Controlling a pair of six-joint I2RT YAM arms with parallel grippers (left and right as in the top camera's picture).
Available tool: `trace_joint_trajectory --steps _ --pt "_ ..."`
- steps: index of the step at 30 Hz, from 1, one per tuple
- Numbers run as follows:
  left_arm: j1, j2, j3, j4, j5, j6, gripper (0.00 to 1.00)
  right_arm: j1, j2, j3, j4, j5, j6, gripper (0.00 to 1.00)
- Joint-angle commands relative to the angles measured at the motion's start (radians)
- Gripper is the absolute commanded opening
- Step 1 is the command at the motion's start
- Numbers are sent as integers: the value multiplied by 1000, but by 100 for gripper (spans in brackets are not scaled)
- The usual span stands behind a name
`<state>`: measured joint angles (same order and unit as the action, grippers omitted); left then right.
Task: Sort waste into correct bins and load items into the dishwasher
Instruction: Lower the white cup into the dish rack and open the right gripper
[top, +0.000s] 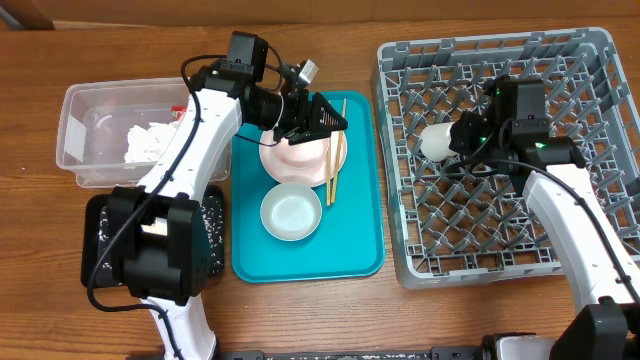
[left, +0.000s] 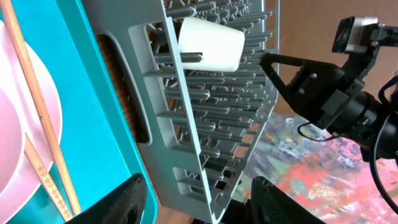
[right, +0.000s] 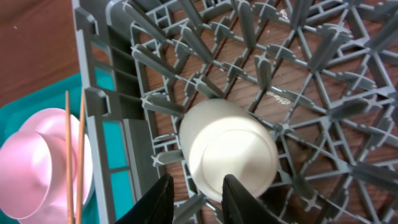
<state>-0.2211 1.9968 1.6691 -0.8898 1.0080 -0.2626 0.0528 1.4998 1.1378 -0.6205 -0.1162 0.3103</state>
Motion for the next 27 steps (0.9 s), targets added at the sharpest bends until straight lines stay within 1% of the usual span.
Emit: trace_joint_trajectory --steps 1,9,20,25,27 --pt "-2 -39 22 0 -10 -7 56 -2 3 -6 25 -16 -3 27" --pt "-2 -39 22 -15 -10 -7 56 -2 38 -26 39 -21 -3 27" --pt "-2 -39 22 -18 -10 -7 56 -2 68 -26 58 -133 -3 27" --pt "-2 -39 22 -17 -11 -6 56 -2 68 -26 61 -133 -3 28" --pt "-2 -39 22 -17 -16 -6 56 -2 68 -26 71 -134 -3 32"
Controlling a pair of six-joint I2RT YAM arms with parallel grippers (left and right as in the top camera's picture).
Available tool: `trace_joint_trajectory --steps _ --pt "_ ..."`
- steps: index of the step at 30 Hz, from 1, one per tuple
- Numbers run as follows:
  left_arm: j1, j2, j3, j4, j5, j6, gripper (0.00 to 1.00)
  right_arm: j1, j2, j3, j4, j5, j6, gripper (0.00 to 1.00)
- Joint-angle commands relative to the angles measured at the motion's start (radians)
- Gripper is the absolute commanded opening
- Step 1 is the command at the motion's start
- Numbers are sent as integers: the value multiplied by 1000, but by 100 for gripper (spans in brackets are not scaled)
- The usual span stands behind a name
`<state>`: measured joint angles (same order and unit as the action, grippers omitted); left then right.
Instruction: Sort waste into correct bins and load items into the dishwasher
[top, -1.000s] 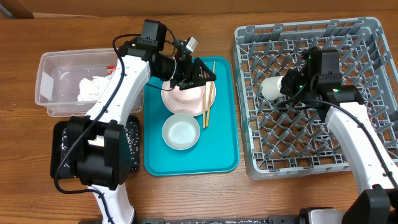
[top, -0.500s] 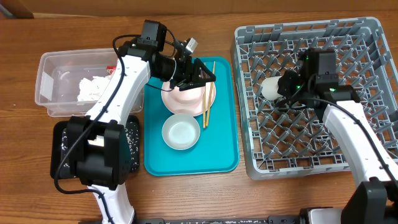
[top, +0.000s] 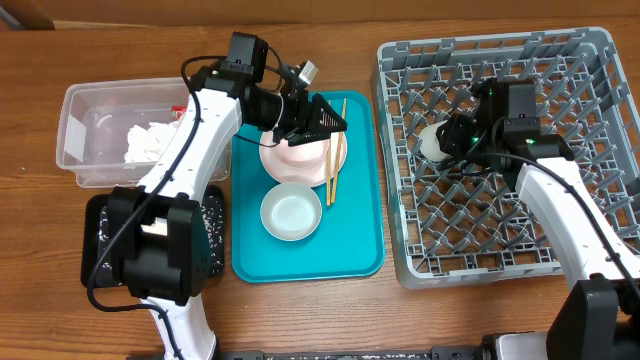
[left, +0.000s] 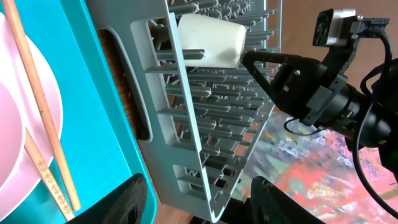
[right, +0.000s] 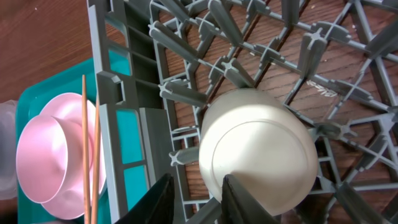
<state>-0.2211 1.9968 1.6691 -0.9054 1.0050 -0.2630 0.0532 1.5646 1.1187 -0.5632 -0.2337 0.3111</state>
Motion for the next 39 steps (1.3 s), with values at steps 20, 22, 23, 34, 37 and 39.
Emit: trace_joint_trajectory --steps 20,22,23,34,37,39 --pt "101 -68 23 4 16 -7 48 -3 -111 261 -175 -138 -106 59" --pt "101 -82 23 20 15 -12 45 -3 -138 290 -232 -138 -106 59" --pt "101 -90 23 27 14 -20 45 -3 -156 295 -254 -138 -106 59" --pt "94 -312 23 43 -153 -60 45 -3 -229 295 -460 -139 -106 74" --pt "78 -405 23 42 -232 -82 45 -3 -229 295 -496 -140 -106 100" --pt "64 -449 23 38 -252 -96 45 -3 -229 295 -507 -171 -106 100"
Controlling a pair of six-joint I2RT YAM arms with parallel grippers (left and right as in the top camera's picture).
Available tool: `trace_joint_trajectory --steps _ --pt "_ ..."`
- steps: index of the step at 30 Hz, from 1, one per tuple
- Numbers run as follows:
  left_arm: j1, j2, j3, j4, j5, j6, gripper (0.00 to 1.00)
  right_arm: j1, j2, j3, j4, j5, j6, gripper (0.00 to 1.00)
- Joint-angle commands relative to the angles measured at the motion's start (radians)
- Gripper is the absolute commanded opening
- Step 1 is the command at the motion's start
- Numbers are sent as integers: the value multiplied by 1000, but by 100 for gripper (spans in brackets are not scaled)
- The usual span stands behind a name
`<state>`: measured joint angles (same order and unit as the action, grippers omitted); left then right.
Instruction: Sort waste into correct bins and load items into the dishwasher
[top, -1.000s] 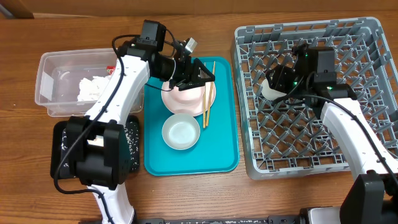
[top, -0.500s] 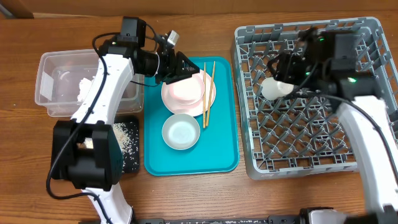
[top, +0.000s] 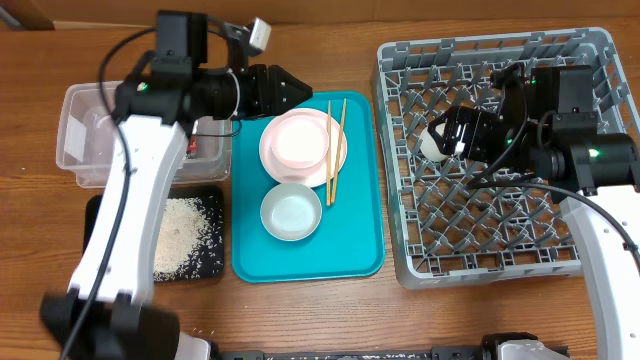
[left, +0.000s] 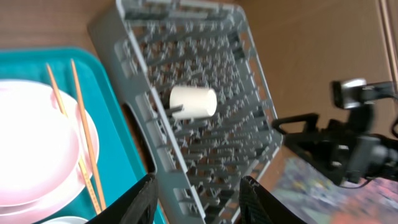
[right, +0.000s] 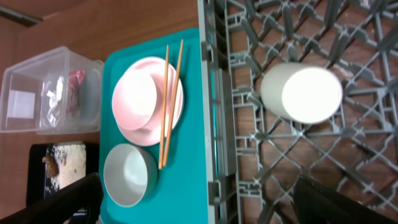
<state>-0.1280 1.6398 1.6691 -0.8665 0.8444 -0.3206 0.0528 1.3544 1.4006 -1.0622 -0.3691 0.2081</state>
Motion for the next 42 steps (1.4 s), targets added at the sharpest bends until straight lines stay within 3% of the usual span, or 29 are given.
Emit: trace_joint_trajectory --steps 1,7,12,14,16,18,20,21,26,30,34,42 --pt "-36 -111 23 -5 -94 -47 45 -3 -18 13 -13 -60 -3 100" --pt "-100 -220 23 -42 -94 -71 45 -3 -18 13 -74 -242 0 97" --pt "-164 -287 23 -79 -122 -81 45 -3 -18 13 -161 -253 0 68" --pt "-191 -307 23 -109 -170 -85 41 -3 -18 13 -212 -252 -8 52" --pt "-220 -322 23 -132 -208 -111 40 -3 -18 13 -240 -239 -8 46" --pt "-244 -333 23 -125 -216 -122 40 -3 -18 13 -241 -207 -8 31" --pt "-260 -341 23 -115 -228 -153 39 -3 -18 13 -237 -172 -7 9" --pt "-264 -344 23 -111 -227 -168 38 -3 -18 13 -238 -158 -7 4" --pt "-278 -360 23 -98 -227 -235 22 -3 -18 13 -266 -87 -3 4" --pt "-300 -383 23 -101 -229 -237 16 -3 -18 13 -286 -76 1 4" --pt "-312 -405 23 -103 -310 -233 4 -3 -18 13 -286 -76 0 4" --pt "-312 -400 22 -149 -563 -201 4 -3 -18 13 -194 -76 0 7"
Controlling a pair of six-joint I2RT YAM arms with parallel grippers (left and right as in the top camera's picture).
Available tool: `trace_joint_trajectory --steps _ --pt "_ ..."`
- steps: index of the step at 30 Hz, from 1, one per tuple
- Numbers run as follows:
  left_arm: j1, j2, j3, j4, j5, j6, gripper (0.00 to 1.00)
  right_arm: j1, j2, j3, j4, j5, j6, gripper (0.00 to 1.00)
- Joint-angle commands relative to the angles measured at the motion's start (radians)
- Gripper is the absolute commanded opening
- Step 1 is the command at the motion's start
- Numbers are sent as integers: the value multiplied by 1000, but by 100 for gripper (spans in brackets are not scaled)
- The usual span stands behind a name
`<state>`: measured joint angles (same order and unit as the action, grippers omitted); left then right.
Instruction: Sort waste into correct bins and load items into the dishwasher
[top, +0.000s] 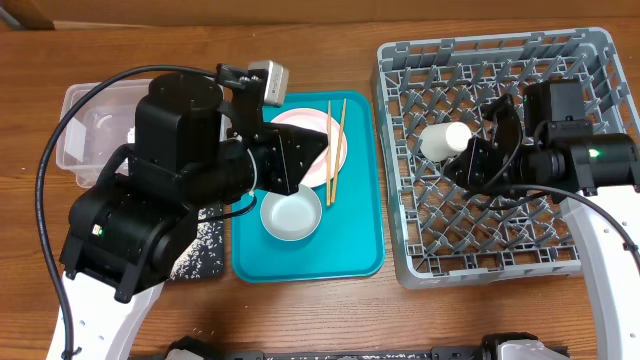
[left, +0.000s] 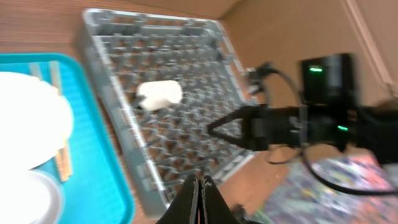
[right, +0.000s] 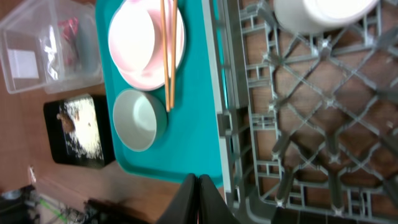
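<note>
A white cup (top: 443, 139) lies on its side in the grey dish rack (top: 590, 250), near the rack's left wall; the left wrist view shows the cup (left: 160, 94) too. On the teal tray (top: 355, 230) are a pink bowl on a pink plate (top: 300, 125), two chopsticks (top: 334, 150) and a pale bowl (top: 291, 213). My left gripper (top: 322, 143) is raised high over the tray, shut and empty. My right gripper (top: 462, 165) hangs over the rack just below the cup, shut and empty.
A clear plastic bin (right: 43, 43) with crumpled waste stands left of the tray. In front of it lies a black tray (right: 78, 127) holding rice. The raised left arm hides much of both in the overhead view. Bare wood surrounds the rack.
Both grippers were open and are now shut on nothing. The left arm has risen and swung over the tray. The right gripper sits higher and nearer the rack's front. The cup has not moved.
At first my right gripper stood open at the cup in the rack while the left hovered open over the pink plate. Then both arms were lifted away, leaving the cup lying in the rack. Now both grippers are shut and raised.
</note>
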<state>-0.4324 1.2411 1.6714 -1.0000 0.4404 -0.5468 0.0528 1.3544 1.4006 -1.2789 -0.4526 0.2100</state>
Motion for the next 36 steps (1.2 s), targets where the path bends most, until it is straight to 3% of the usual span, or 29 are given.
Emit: trace_joint_trajectory --steps 1,2,7,12,13,16,21,36 --pt "-7 3 19 -30 -213 27 4 -3 -18 13 35 8 -2 12" --pt "-7 10 19 -45 -265 27 4 -3 -18 13 46 8 -2 21" --pt "-7 73 18 -107 -396 27 8 -3 -18 13 86 7 -2 46" --pt "-7 195 18 -129 -489 39 14 -3 -18 13 124 6 -1 57" --pt "-7 218 18 -127 -499 49 17 -3 -18 13 127 6 -1 58" --pt "-5 299 18 -126 -538 64 42 -3 -18 13 130 7 -2 59" --pt "-4 431 18 -113 -609 87 43 -3 -18 13 158 8 -2 59" --pt "114 691 18 30 -593 71 43 -3 -17 13 212 8 -2 60"
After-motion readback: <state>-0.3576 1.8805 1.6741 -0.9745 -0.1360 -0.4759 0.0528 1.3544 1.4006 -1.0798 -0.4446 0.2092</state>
